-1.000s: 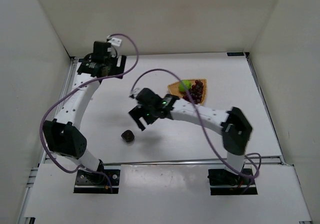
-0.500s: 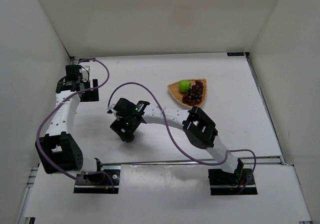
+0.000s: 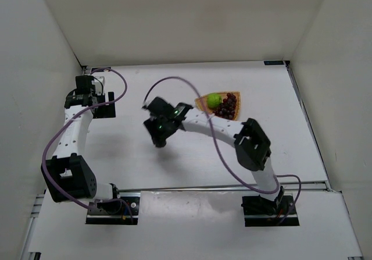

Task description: Place and organize the fake fruits in the fruit bowl

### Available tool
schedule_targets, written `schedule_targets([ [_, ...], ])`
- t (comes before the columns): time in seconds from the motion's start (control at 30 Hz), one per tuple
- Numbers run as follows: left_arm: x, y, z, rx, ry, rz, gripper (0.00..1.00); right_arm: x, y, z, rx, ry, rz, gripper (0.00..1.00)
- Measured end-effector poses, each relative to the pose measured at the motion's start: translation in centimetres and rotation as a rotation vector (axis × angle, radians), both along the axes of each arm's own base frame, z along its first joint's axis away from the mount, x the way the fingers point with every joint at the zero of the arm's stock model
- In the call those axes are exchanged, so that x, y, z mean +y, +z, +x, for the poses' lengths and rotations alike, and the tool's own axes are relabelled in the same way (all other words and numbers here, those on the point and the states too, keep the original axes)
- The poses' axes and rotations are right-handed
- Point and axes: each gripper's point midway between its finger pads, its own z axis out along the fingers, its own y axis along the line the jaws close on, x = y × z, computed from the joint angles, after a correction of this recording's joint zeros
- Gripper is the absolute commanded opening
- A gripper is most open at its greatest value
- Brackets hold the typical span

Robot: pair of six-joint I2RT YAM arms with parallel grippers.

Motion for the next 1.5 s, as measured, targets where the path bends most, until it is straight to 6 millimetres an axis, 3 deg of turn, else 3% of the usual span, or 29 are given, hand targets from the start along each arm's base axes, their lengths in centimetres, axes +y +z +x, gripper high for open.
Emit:
schedule_targets([
  [0.03,0.0,0.0,0.0,0.0,-0.001,-0.002,1.0,-1.2,1.4,1.9,-0.027,-0.075,0.011,0.21],
  [0.07,-0.1,-0.1,0.0,0.001,-0.002,-0.003,1.0,-2.7,2.9,4.2,-0.064,-0.165,0.018,0.15],
  [0.13,-0.1,-0.3,-0.1,0.006,-0.001,-0.005,1.0,-6.3,5.4,9.6,-0.135,-0.382,0.021,0.12],
  [0.2,-0.1,-0.6,-0.4,0.016,0.0,-0.008,1.0,-10.3,6.7,14.5,-0.181,-0.58,0.007,0.11],
  [0.27,-0.2,-1.0,-0.6,0.027,0.0,-0.011,1.0,-14.9,6.5,18.7,-0.214,-0.761,-0.034,0.11],
  [0.37,-0.2,-1.3,-0.8,0.035,0.0,-0.012,1.0,-20.0,4.3,21.2,-0.213,-0.917,-0.139,0.11],
  [0.5,-0.2,-1.4,-0.8,0.037,0.0,-0.013,1.0,-22.4,1.6,21.5,-0.177,-0.97,-0.232,0.11],
  [0.7,0.0,-1.4,-0.9,0.038,0.007,-0.014,1.0,-23.1,0.6,21.4,-0.155,-0.985,-0.262,0.16],
  [0.83,0.1,-1.4,-0.9,0.039,0.009,-0.014,1.0,-23.2,0.2,21.3,-0.148,-0.984,-0.273,0.37],
  [0.87,0.1,-1.4,-0.9,0.039,0.009,-0.014,1.0,-23.2,0.1,21.3,-0.146,-0.982,-0.274,0.47],
  [1.03,0.1,-1.4,-0.9,0.039,0.009,-0.014,1.0,-22.9,-0.5,21.3,-0.135,-0.973,-0.273,0.64],
  [1.13,0.1,-1.5,-0.9,0.039,0.009,-0.014,1.0,-23.0,-0.9,21.3,-0.132,-0.972,-0.28,0.81],
  [1.5,0.0,-2.1,-1.5,0.066,0.01,-0.018,1.0,-24.1,-0.5,21.7,-0.126,-1.004,-0.28,0.97],
])
